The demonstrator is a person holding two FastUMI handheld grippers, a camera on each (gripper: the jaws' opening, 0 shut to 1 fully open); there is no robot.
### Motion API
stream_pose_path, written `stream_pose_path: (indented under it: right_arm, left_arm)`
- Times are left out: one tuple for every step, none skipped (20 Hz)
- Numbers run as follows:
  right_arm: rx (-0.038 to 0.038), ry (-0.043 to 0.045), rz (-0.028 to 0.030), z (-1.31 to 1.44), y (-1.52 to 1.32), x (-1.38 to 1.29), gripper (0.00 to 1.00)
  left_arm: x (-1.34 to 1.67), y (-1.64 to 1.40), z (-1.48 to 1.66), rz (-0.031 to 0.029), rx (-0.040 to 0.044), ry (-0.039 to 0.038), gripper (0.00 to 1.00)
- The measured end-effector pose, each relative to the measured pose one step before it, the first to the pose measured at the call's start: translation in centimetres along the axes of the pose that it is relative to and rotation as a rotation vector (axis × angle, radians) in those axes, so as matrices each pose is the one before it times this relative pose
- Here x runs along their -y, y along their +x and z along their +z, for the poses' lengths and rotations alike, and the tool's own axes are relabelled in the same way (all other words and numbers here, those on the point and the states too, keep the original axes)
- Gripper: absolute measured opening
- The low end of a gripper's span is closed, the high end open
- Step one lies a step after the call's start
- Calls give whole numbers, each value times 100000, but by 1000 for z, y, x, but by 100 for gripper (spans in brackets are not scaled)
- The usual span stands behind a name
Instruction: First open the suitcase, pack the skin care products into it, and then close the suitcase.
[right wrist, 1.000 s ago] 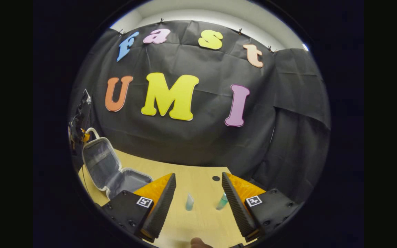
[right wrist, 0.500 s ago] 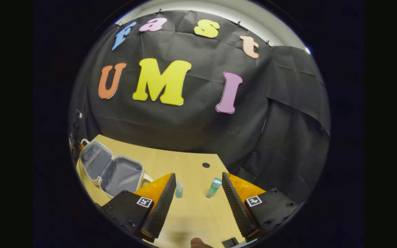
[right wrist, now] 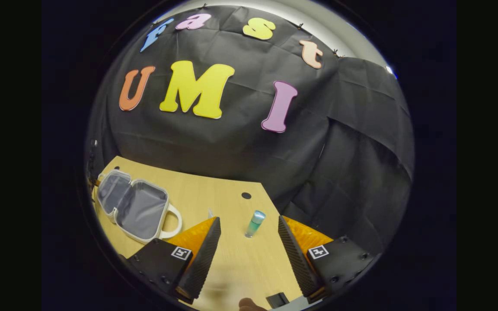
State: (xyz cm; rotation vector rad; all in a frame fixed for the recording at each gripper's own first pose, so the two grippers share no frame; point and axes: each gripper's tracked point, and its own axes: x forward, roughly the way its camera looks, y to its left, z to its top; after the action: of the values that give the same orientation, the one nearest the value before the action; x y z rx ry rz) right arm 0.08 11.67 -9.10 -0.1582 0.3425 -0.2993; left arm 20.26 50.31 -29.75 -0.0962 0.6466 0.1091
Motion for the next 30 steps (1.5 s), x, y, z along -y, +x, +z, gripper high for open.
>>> stream_pose_path:
  right_arm:
    - [145,255,-13,-80,-62,53,79]
    - [127,229,347,-32,17,-30,79]
    - [374,-22,509,-118,-49,-75,79]
    - [458,-803,672,-23,92,-21,80]
    - [367,-1140,793,-245,137,-150,78]
    - [603,-343,1521,-45,178,-80,79]
    - [456,-48,1798,-193,52,-68,80]
    - [116,-129,1648,-249,169,-16,80]
    - [325,-42,1901,-300,45,31,80]
    - [598,-210,2244,-124,95,-4,80]
    - [605,-771,2062,-248,178,148,79]
    - [430,-1243,1907,-224,166,168,79]
    - [56,-1292,1899,-437,53,263,79]
    - [411,-504,1680,-259,84,469,79]
    - [434,-299,2015,-198,132,476,80]
    - [268,-307,1850,-182,225,459,80]
    - [211,-146,1643,-314,217,605,79]
    - [49,-38,1350,-205,294,707,79]
    - [-196,-73,1022,-440,251,770,80]
    - [-362,230,997,-289,279,776,80]
    - [-366,422,900,-310,280,779,80]
    - [-332,374,894,-266,270,765,79]
    - [-304,73,748,-414,322,663,79]
    - [-544,-391,551,-354,303,713,79]
    - [-767,-748,528,-572,404,667,79]
    - [-879,-668,761,-446,248,571,79]
    - [-731,-492,816,-405,213,427,79]
    - [-674,-475,884,-383,226,409,79]
    - [-674,-599,1077,-486,243,221,79]
    - [-697,25,838,-486,385,236,79]
  left_arm:
    - [75,-73,-233,-59,-328,-2071,8]
    - [-417,-259,-223,1646,-663,-1503,11]
    - [-566,-225,-295,2970,-1175,-1018,22]
    - [-450,-317,-248,2780,-1464,-1003,17]
    - [-192,-776,-283,2246,-1323,-1962,44]
    - [-124,-1084,147,1741,800,-1329,51]
    - [214,-1023,254,378,1418,-1246,62]
    - [518,-1139,252,134,1641,-979,67]
    - [636,-943,184,-412,1795,-723,76]
    - [723,-1505,291,-663,1029,-718,85]
    - [989,-1034,247,-389,1238,-731,99]
    - [1090,-1114,297,-271,1630,-117,99]
    - [1209,-1070,305,-174,2222,308,99]
    - [1350,-1052,430,-324,2670,1197,99]
    - [1394,-1093,461,-244,2869,1898,99]
    - [1793,-751,354,-1462,2149,1430,99]
    - [2130,-936,209,-2615,2126,1350,99]
    - [2247,-499,-83,-2476,1404,1413,100]
    - [2195,-426,63,-1625,1175,1526,99]
    - [1875,-172,-62,-887,766,1720,99]
    - [1926,-141,-310,-1240,-233,1276,99]
    - [2345,-145,-374,-2289,-327,636,99]
    - [2369,11,-274,-2406,-22,90,100]
    - [2579,58,-479,-2945,-508,347,99]
    - [2422,67,-488,-2710,202,874,100]
    - [2022,-97,-355,-2096,-83,1702,100]
    - [1633,16,-291,-197,715,2769,99]
    - [1581,232,-271,1,739,3090,99]
    - [2027,57,-418,-2191,340,1977,99]
    - [2209,456,-610,-2627,-91,519,99]
